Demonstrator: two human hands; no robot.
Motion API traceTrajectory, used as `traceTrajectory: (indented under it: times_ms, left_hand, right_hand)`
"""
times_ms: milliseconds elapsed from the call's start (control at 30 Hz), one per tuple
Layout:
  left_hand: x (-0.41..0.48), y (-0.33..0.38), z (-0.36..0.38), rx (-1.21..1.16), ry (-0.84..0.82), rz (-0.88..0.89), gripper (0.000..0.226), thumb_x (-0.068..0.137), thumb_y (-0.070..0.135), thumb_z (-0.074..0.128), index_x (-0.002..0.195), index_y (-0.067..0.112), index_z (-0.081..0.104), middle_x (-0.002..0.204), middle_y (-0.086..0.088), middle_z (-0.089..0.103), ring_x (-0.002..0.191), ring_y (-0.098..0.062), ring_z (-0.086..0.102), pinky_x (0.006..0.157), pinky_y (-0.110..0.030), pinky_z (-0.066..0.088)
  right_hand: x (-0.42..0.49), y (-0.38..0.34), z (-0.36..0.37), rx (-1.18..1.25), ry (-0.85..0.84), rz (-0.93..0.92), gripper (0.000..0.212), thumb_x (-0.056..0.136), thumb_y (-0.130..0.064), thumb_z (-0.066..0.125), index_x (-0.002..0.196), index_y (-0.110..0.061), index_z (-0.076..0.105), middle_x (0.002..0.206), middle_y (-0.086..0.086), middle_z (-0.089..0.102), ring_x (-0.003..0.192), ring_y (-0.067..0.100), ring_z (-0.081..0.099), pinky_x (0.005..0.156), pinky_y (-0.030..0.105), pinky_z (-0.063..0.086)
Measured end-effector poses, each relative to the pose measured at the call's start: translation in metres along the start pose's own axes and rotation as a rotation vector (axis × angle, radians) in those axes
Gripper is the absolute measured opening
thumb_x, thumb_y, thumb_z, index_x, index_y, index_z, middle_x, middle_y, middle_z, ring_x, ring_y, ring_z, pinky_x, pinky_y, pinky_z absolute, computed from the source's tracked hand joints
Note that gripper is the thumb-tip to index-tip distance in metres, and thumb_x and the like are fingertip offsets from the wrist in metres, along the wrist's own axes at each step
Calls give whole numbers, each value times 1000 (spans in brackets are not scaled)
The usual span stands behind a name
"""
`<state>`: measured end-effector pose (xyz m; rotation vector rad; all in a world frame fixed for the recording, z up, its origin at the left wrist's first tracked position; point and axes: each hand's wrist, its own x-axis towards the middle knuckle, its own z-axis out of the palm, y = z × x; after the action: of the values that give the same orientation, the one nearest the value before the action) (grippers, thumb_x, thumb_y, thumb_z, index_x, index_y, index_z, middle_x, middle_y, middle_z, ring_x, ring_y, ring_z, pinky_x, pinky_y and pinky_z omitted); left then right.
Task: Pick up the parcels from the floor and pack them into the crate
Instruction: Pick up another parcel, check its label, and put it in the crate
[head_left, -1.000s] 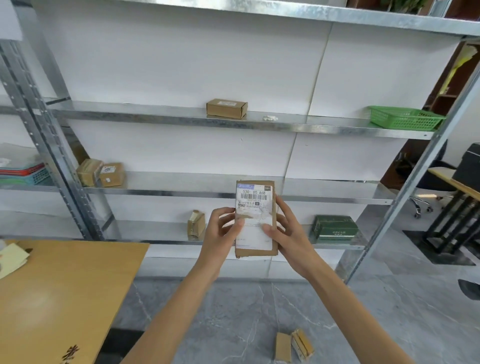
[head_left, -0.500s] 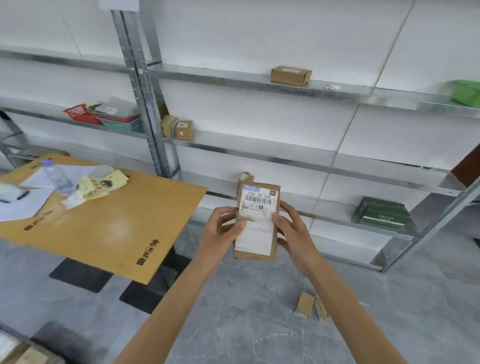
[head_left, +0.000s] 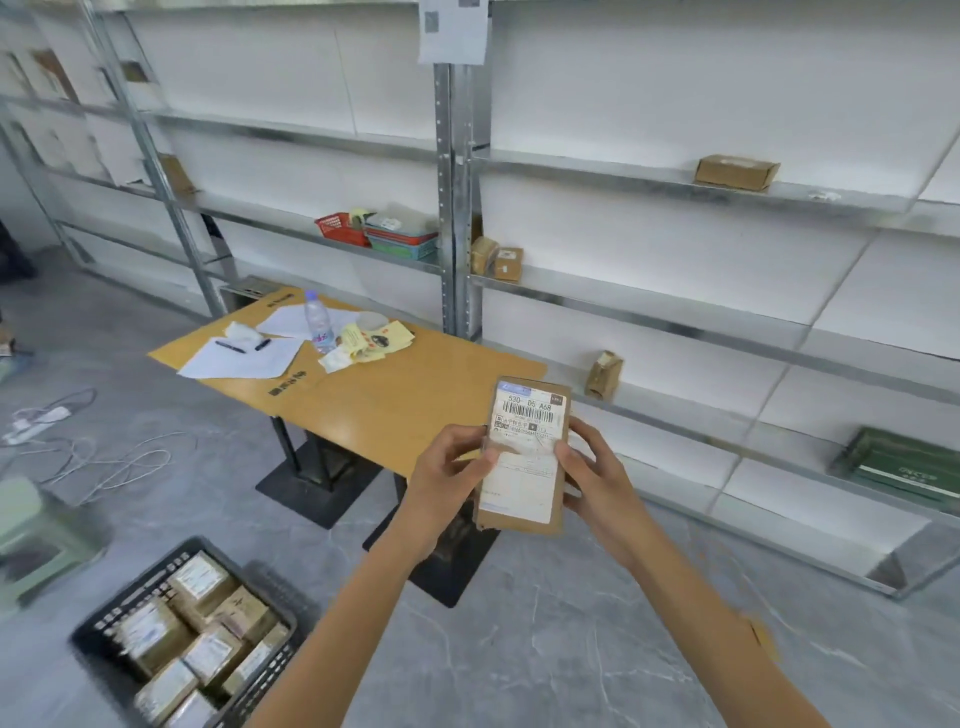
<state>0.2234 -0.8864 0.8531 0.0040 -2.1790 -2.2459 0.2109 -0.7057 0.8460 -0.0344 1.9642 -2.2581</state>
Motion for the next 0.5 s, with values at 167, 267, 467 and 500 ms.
traceTrajectory:
  times_ms: [167, 267, 467, 500]
  left_hand:
    - [-63, -11, -115, 69, 1, -24, 14, 91, 15, 61, 104, 18, 62, 116, 1, 66, 107, -16, 64, 87, -44, 55]
    - [-97, -16, -176, 126, 46, -37, 19, 91, 15, 60, 109, 17, 64, 114, 2, 68, 106, -14, 64, 87, -44, 55]
    - [-139, -16, -265, 259, 115, -10, 27, 91, 17, 60, 117, 15, 66, 116, 3, 68, 107, -8, 62, 87, -27, 53]
    - [-143, -16, -275, 274, 121, 1, 28, 91, 17, 60, 118, 15, 66, 117, 4, 67, 107, -6, 62, 87, -24, 52]
  right_hand:
    - [-40, 30, 107, 44, -59, 39, 35, 92, -23, 56, 125, -31, 49, 107, -3, 72, 95, 15, 69, 68, 29, 56]
    - [-60, 45, 168, 48, -83, 81, 34, 93, -20, 56, 124, -32, 49, 109, -1, 71, 100, 18, 67, 67, 27, 54]
    - [-79, 63, 258, 22, -142, 141, 38, 92, -20, 57, 128, -28, 47, 113, 3, 67, 102, 20, 66, 71, 33, 57]
    - [-80, 65, 268, 6, -157, 150, 39, 92, -21, 57, 129, -28, 46, 113, 4, 67, 101, 19, 66, 70, 32, 57]
